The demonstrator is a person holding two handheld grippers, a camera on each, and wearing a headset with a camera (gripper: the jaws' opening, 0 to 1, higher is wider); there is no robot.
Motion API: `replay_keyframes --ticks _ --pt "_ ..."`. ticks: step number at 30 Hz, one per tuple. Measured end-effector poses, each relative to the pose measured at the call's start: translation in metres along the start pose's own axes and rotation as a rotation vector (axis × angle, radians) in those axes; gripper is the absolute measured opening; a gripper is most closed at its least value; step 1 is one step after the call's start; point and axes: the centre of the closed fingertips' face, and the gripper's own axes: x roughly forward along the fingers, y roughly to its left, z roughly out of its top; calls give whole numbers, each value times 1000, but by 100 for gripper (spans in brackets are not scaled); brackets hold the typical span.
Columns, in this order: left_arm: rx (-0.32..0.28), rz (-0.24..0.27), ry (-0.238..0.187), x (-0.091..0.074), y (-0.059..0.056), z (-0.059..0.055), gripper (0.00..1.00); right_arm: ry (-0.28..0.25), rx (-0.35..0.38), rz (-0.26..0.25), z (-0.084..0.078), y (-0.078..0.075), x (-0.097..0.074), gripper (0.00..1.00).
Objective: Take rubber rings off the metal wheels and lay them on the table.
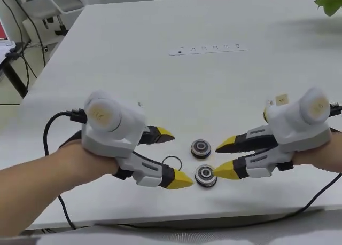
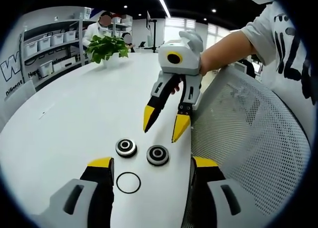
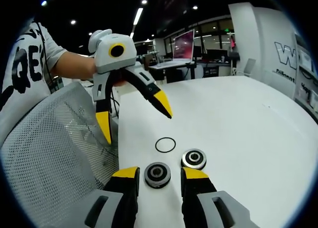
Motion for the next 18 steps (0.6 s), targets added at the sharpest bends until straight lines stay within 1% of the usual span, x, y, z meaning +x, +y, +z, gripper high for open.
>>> replay_keyframes --ticks 7,15,18 --pt "11 -30 25 11 -5 -2 54 17 1 4 -7 0 6 31" --pt "15 -56 58 21 -9 -10 48 49 -3 14 -16 1 8 31" --pt "20 -70 74 25 -12 -13 46 67 -16 15 -23 0 9 30"
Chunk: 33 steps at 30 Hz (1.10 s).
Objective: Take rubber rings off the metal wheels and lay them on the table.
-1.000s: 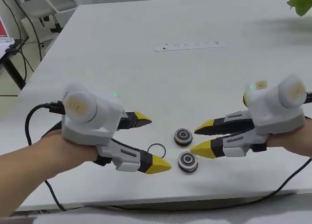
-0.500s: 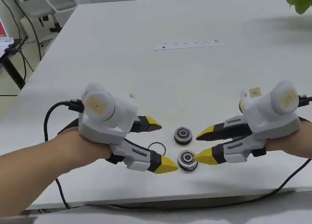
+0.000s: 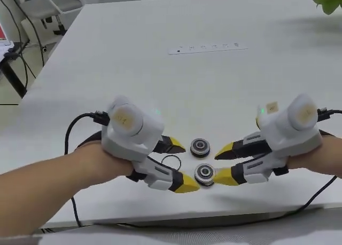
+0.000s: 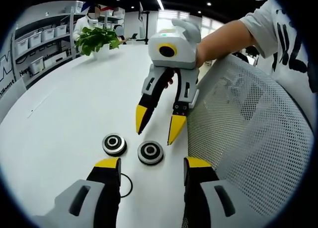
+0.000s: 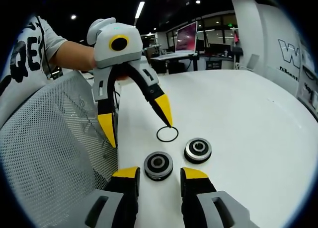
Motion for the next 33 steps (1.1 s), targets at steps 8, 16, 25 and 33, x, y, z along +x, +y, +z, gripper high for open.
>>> replay_keyframes --ticks 8,16,25,33 --pt "21 -14 23 10 -1 -1 39 23 -13 2 -7 -1 3 28" --pt "33 -30 43 18 -3 -3 35 46 -16 4 -14 -1 7 24" --pt "13 -35 25 23 -3 0 29 39 7 0 -16 -3 9 21" --pt "8 -41 17 30 -5 4 22 42 7 2 -18 -2 10 20"
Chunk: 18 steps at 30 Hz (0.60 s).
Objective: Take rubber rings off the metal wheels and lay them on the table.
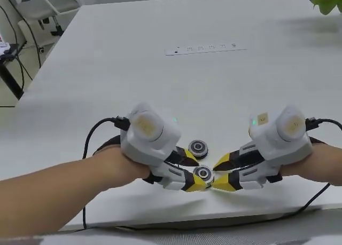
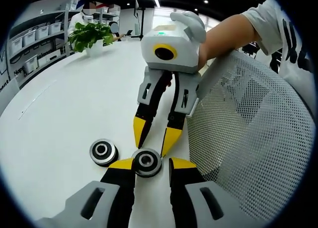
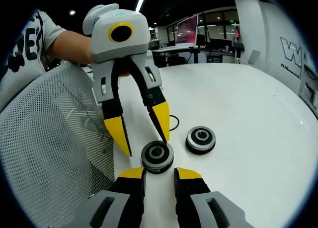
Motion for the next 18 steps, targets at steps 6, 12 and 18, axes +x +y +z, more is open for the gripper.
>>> replay_keyframes --ticks 6,12,18 --pt "15 7 21 5 -1 -5 18 -2 -1 -3 0 0 0 19" --pt "6 24 1 4 1 -3 14 0 -3 -2 -1 -1 1 18" --pt "43 51 6 5 5 -3 10 -1 -6 2 -1 0 3 15"
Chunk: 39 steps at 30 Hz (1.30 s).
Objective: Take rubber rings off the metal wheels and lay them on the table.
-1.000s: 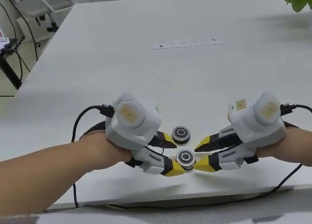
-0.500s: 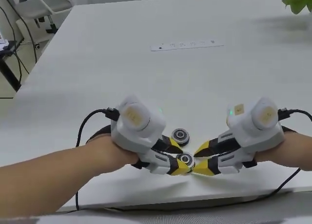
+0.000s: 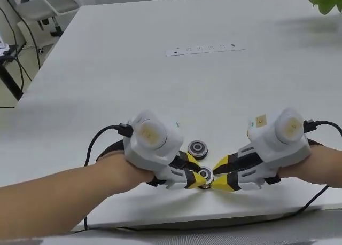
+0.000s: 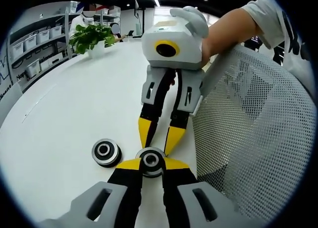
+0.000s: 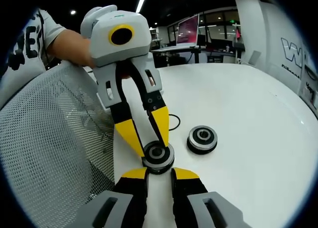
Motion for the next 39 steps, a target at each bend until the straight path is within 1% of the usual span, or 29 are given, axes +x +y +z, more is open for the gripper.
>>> replay_keyframes --ticks 2,5,7,11,12,13,14,15,20,22,24,29,34,37,39 --pt "34 9 6 0 0 -1 9 -1 -3 1 1 0 0 14" --pt "35 9 7 0 1 0 9 -4 -2 4 1 1 0 14" --pt "49 12 8 1 1 0 9 -3 -5 3 1 1 0 14" --pt "43 19 1 1 2 -1 8 1 1 3 1 1 0 13" --pt "76 25 1 3 4 0 7 4 7 4 0 1 -1 11" --pt "56 23 7 9 2 0 7 3 7 5 0 1 -1 11" --pt "53 24 7 9 3 1 7 1 12 3 0 1 -1 10" --pt "54 25 7 7 3 1 7 -1 17 4 0 1 -1 9" --pt "49 27 0 6 3 0 7 -3 48 8 -1 0 -3 7" --pt "47 28 -5 5 3 0 7 -4 63 10 -2 0 -3 5" --pt "46 31 -9 5 2 0 7 -8 74 11 -2 0 -2 4" --pt "50 36 -7 3 2 -1 7 -12 107 11 -3 -1 -2 1" --pt "53 40 -9 2 2 -1 7 -7 107 3 -3 -2 -1 0" --pt "52 41 -9 1 2 -1 7 -7 131 -1 -3 -3 -1 0" --pt "49 41 -9 1 2 -2 7 -4 134 -5 -3 -3 -1 0"
